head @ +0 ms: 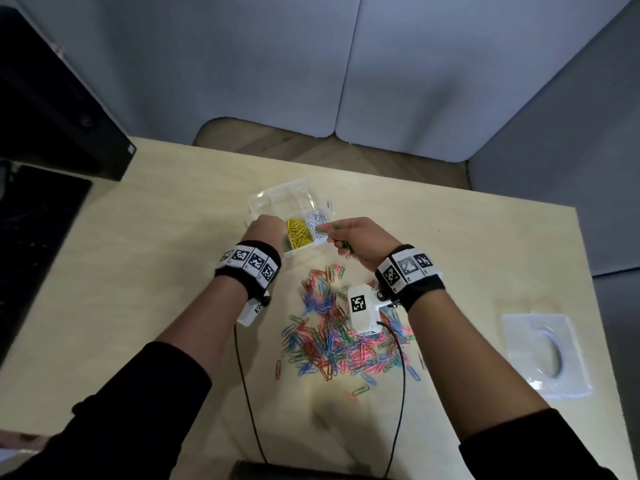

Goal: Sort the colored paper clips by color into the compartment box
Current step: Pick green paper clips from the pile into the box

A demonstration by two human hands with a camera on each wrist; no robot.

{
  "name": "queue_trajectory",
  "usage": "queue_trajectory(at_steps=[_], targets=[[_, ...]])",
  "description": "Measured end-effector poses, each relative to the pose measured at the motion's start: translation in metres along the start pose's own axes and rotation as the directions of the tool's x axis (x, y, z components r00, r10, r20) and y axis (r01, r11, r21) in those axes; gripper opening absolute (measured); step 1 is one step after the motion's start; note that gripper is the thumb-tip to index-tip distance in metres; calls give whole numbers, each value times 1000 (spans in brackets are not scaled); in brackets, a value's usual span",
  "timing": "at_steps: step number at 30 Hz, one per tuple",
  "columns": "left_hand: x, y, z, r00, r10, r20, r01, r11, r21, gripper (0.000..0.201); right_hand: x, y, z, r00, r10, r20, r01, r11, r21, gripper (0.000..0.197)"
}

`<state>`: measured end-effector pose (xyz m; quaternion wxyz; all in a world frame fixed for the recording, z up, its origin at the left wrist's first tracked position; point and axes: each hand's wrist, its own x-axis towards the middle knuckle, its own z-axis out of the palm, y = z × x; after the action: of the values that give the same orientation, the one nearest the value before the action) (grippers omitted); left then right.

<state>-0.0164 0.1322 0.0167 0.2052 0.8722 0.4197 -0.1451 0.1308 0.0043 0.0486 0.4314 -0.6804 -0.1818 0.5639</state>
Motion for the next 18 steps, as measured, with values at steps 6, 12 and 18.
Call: queue_trajectory(at_steps=[6, 12, 18], targets=[[-1, -23, 17, 998, -54, -42, 19, 809, -587, 45, 32, -4, 26, 998, -48, -46, 35, 964, -263, 25], [-16, -41, 24, 956, -197, -216, -77, 540, -838, 47, 58, -11, 62, 993, -105, -51, 64, 855, -514, 25], [-41, -73, 40, 879, -390, -275, -75, 456, -887, 37, 82, -17, 105, 978, -200, -56, 71, 576, -815, 24]])
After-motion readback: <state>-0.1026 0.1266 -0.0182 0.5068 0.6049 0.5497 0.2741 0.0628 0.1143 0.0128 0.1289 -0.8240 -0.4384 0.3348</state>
